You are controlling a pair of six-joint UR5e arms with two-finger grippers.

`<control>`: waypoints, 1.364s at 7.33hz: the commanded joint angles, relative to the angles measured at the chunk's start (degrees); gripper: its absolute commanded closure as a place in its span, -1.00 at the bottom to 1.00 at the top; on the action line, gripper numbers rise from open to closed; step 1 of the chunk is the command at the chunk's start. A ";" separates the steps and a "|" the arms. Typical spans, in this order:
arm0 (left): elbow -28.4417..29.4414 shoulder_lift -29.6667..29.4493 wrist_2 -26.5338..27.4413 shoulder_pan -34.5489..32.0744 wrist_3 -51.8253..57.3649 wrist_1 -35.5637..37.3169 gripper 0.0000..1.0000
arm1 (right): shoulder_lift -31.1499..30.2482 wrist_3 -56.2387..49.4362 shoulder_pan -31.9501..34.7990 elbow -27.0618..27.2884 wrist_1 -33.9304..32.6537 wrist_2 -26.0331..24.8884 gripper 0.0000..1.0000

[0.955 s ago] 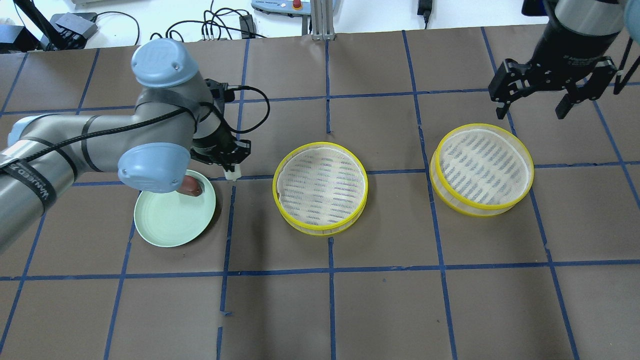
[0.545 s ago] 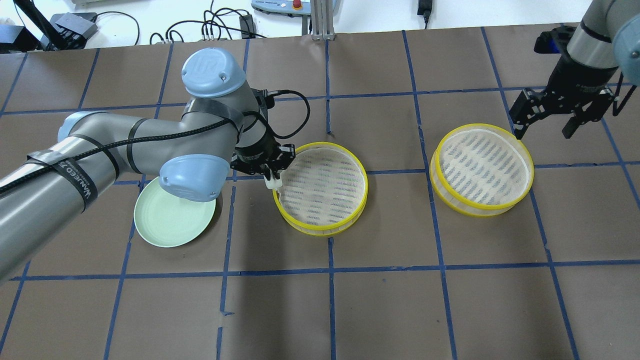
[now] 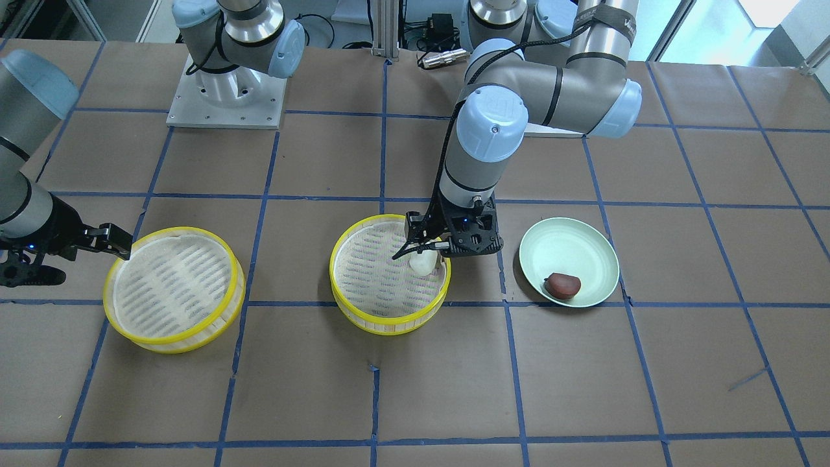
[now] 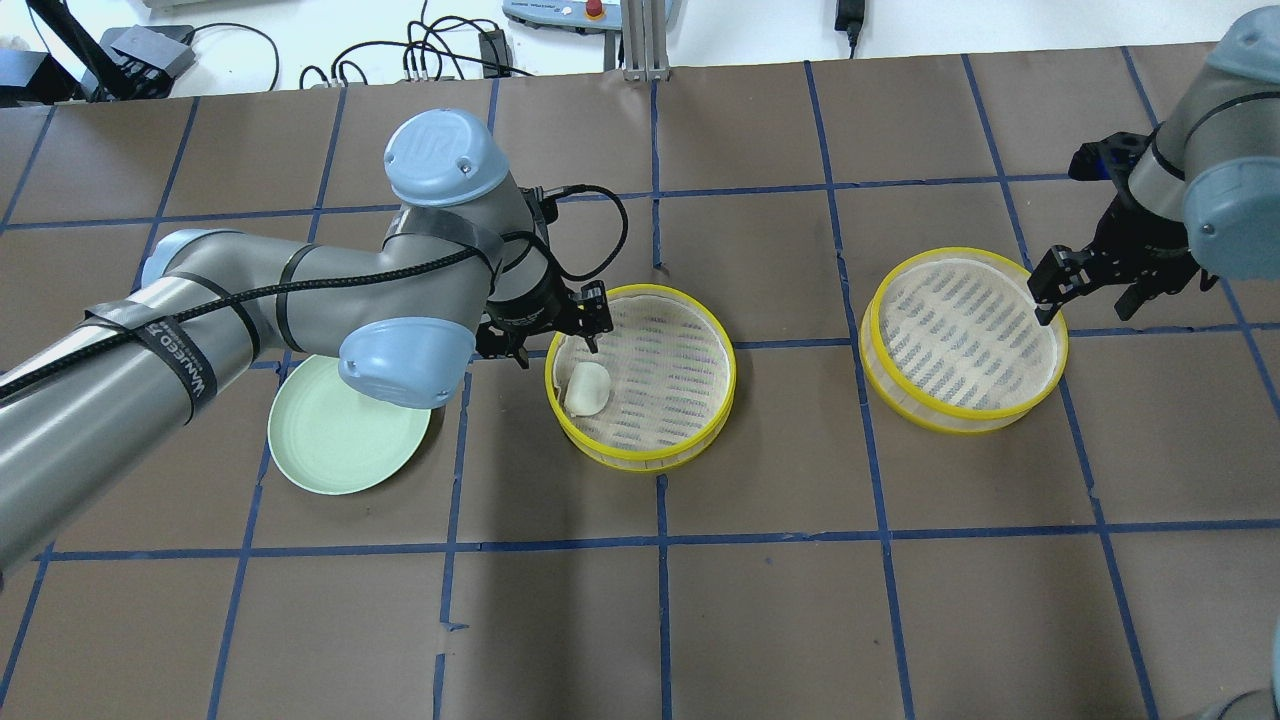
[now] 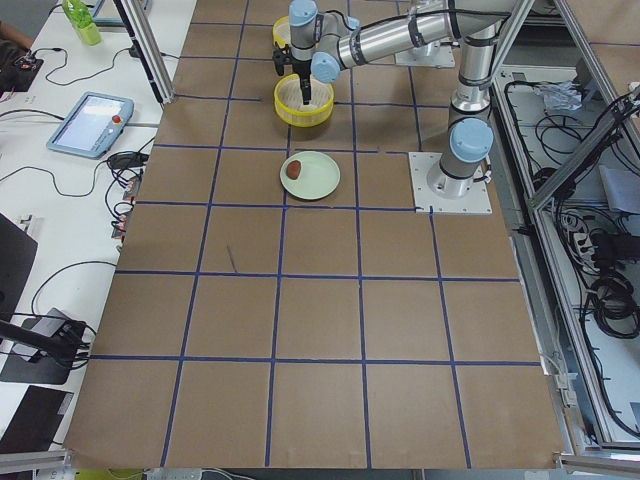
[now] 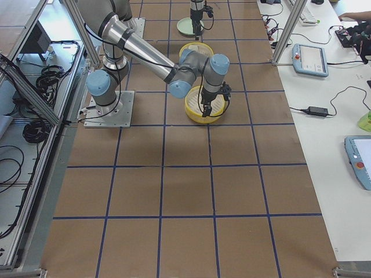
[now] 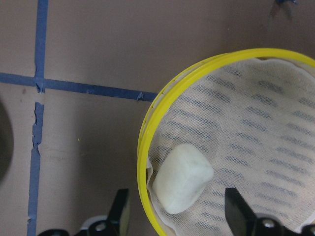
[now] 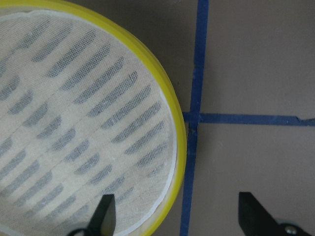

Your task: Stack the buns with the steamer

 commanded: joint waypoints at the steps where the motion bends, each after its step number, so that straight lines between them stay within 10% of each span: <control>1: -0.32 0.40 5.45 6.83 17.13 -0.09 -1.00 | 4.38 -1.04 -0.26 1.26 -5.92 0.21 -0.72; 5: -8.04 0.05 6.55 23.04 38.31 2.45 -0.89 | 4.66 -1.04 -0.26 1.17 -5.06 0.30 0.86; 10: -8.50 -5.22 5.85 23.06 38.15 9.84 -0.79 | -0.58 5.68 6.11 -2.68 2.90 9.32 0.90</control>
